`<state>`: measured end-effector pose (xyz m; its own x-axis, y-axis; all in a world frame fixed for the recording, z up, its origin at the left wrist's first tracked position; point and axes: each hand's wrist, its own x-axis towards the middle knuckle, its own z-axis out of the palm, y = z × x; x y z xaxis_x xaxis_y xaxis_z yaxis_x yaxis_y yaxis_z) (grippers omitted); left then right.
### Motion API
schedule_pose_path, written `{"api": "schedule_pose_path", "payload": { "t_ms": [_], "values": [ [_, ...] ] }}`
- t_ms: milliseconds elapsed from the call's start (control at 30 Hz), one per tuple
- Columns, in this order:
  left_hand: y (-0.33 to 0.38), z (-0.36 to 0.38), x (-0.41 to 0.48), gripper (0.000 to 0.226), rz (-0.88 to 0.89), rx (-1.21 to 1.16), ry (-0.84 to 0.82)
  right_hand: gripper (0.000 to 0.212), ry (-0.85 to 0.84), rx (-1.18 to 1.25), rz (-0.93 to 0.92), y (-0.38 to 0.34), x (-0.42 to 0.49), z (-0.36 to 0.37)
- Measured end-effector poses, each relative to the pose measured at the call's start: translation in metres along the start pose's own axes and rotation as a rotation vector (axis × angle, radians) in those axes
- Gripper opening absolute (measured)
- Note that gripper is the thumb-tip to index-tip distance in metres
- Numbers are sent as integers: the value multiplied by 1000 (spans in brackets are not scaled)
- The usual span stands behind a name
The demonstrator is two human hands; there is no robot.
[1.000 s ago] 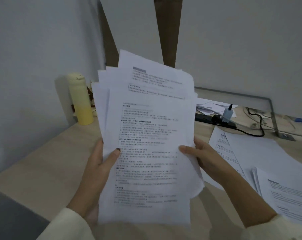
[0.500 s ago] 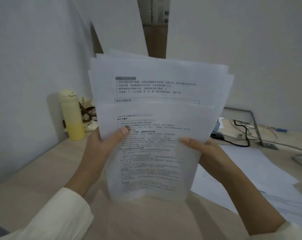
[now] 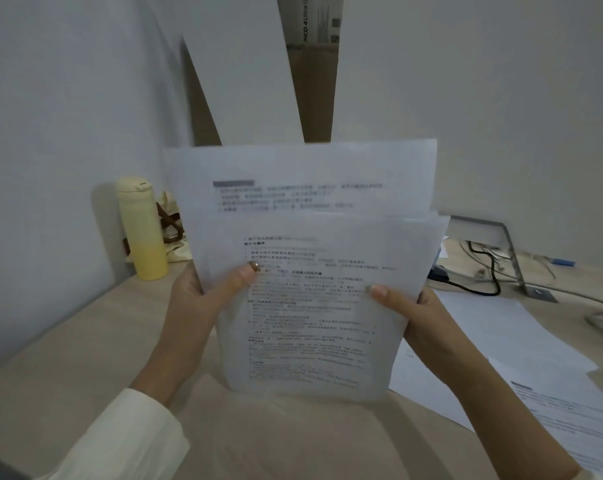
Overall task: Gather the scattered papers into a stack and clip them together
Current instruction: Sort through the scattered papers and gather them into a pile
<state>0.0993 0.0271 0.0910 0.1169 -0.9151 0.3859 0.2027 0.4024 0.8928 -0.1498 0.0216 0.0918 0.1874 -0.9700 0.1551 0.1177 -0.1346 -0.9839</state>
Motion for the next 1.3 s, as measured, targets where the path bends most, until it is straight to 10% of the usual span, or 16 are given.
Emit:
{"api": "schedule_pose_path", "payload": {
  "t_ms": [1300],
  "values": [
    [-18,13,-15,38,-32,186,-17,66,459,-81,-164,-70,25,20]
  ]
}}
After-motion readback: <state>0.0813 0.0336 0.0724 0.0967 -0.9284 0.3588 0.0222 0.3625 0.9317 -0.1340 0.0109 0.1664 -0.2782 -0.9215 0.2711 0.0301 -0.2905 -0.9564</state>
